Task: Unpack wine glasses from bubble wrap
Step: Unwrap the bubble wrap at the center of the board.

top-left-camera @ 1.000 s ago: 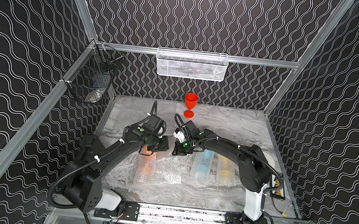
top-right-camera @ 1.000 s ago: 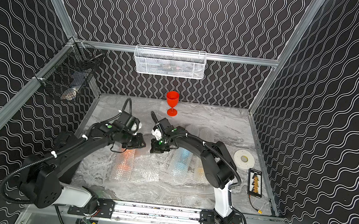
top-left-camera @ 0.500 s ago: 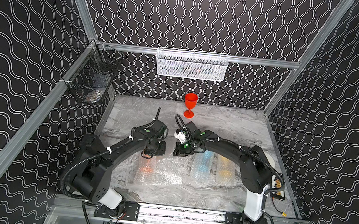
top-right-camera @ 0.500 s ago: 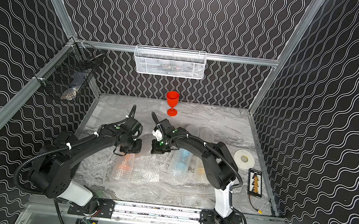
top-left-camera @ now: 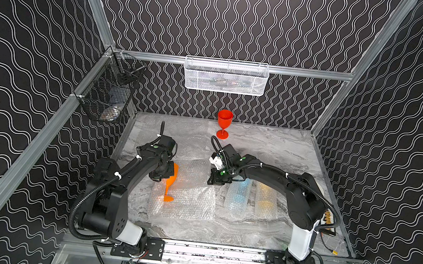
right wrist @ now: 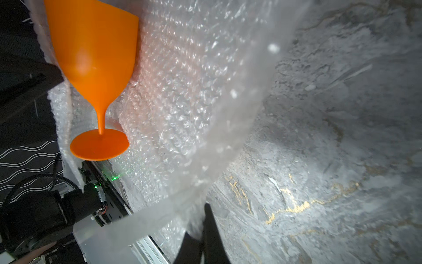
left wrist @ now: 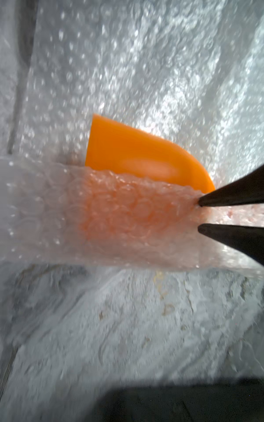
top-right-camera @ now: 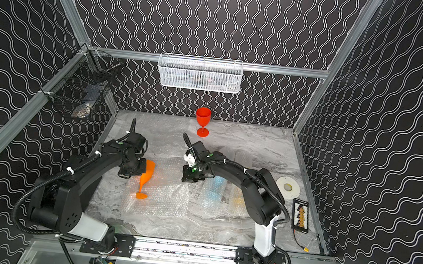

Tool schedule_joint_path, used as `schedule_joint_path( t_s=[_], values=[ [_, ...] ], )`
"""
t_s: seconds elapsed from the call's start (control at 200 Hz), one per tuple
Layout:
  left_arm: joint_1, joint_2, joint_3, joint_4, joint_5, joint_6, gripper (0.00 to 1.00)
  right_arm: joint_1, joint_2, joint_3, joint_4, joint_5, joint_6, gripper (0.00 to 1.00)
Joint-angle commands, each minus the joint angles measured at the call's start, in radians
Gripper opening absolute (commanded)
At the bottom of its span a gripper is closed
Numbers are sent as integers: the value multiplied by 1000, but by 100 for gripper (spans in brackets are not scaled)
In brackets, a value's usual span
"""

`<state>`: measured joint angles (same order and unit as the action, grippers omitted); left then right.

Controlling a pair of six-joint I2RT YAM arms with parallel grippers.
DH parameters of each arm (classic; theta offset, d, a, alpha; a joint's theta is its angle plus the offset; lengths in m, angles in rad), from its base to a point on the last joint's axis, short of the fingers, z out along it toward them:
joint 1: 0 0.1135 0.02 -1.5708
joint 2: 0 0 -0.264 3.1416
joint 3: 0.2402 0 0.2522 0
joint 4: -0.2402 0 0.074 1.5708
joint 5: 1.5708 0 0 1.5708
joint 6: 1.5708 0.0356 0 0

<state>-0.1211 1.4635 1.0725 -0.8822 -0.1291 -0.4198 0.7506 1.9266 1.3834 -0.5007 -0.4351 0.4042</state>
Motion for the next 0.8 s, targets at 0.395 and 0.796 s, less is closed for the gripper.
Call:
schedule_joint_path(
  t_s=[0.395, 0.796],
  values=[
    [18, -41, 28, 28, 73, -17, 24, 0, 24, 6, 24, -19, 7, 5],
    [133, 12, -74, 107, 18, -117, 20, 0, 40, -2, 33, -22, 2, 7]
  ],
)
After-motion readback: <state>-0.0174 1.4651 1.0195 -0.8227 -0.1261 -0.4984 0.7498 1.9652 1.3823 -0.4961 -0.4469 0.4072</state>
